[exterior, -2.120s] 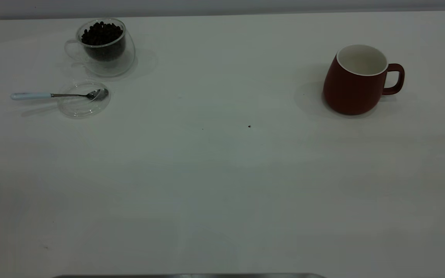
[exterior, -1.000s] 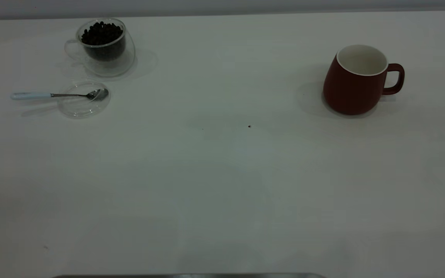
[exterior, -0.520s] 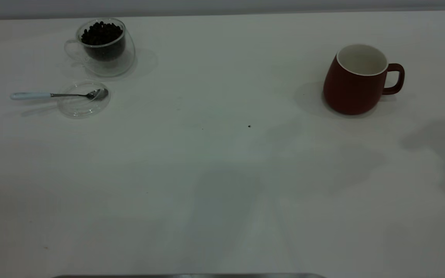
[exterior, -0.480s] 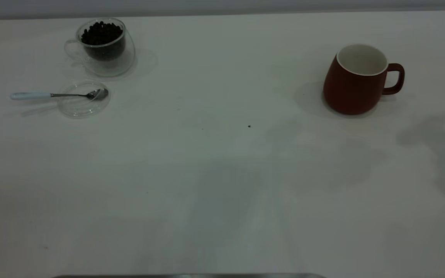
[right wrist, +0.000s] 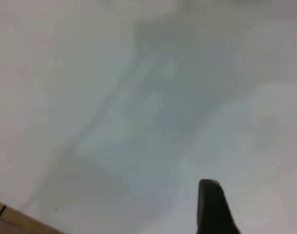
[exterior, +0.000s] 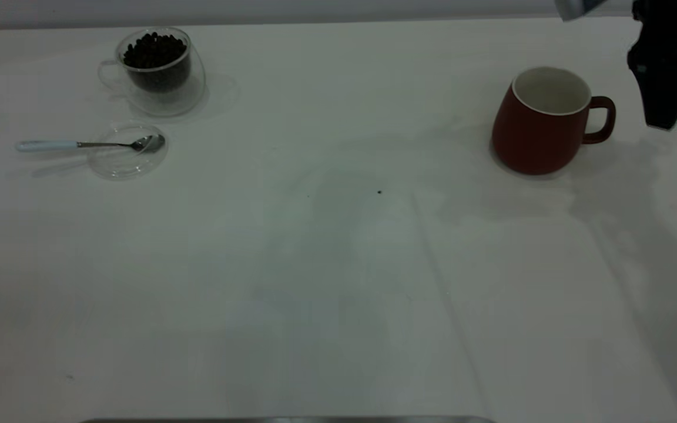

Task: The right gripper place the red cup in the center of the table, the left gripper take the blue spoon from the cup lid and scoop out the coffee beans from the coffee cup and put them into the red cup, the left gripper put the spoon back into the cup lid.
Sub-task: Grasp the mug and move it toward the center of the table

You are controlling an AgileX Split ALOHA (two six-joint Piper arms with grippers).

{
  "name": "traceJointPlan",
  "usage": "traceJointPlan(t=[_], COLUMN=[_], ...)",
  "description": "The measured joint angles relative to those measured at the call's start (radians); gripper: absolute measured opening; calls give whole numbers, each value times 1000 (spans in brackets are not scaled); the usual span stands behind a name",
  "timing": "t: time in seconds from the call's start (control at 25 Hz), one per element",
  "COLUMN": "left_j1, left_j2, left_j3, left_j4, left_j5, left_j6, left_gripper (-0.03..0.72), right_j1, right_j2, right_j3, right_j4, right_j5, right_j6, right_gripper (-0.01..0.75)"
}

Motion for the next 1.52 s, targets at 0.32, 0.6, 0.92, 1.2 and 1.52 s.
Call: traceJointPlan(t=[0.32,0.6,0.92,1.2,1.52], left_j1=[0,0,0,0,0], left_j2=[0,0,0,0,0], left_j3=[0,0,0,0,0], left_j4=[0,0,0,0,0], left_j5=[0,0,0,0,0], left_j6=[0,0,0,0,0], left_gripper=[595,595,595,595,595], right_j1=[0,0,0,0,23], right_j2=[-5,34,99,120,119], right_j3=[-6,-8,-12,-12,-12], right_j4=[21,36,45,67,105], right_j5=[-140,-224,-278,-356,-361], right_j6=[-161,-281,-352,-388,-426], right_gripper=[451,507,539,539,540])
